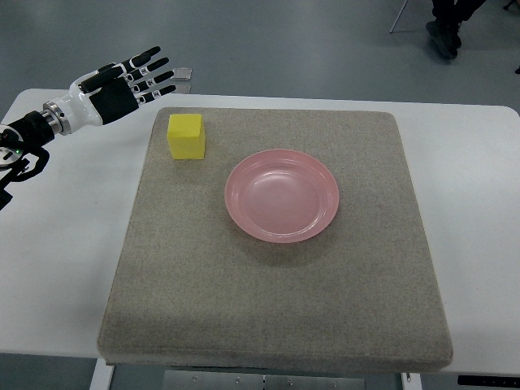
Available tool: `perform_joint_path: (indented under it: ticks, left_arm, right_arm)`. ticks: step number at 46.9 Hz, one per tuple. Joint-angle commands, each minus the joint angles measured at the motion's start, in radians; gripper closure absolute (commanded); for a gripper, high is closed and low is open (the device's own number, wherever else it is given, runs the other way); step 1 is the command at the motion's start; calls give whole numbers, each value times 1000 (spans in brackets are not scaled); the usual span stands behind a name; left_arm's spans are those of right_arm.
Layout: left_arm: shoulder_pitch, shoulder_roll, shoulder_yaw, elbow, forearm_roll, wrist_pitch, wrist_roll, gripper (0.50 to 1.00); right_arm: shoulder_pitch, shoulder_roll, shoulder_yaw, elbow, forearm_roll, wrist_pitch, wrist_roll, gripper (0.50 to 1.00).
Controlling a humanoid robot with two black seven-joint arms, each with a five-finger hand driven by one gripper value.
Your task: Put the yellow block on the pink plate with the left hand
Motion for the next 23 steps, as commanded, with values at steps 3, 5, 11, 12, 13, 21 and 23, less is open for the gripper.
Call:
perform_joint_path:
  ticks: [3,5,11,12,13,21,23]
  left_arm:
    - [0,-1,0,1,1,0,1,506]
    - [0,-3,0,1,2,0,1,506]
    - [0,-4,-2,1,0,0,-10,506]
    - [-1,-6,-2,1,0,0,-12,506]
    - [-1,-6,-2,1,0,0,-12,506]
    - [-14,-11,0,0,-2,0,-16,506]
    - [-15,-12,0,0,-8,0,-18,506]
  right_arm:
    - [0,0,1,0,0,0,0,576]
    - [0,0,-1,0,0,0,0,576]
    - [0,0,-1,0,0,0,0,576]
    - [0,0,-1,0,0,0,0,576]
    - [0,0,-1,0,0,0,0,576]
    - [0,0,-1,0,0,0,0,576]
    - [0,0,-1,0,0,0,0,576]
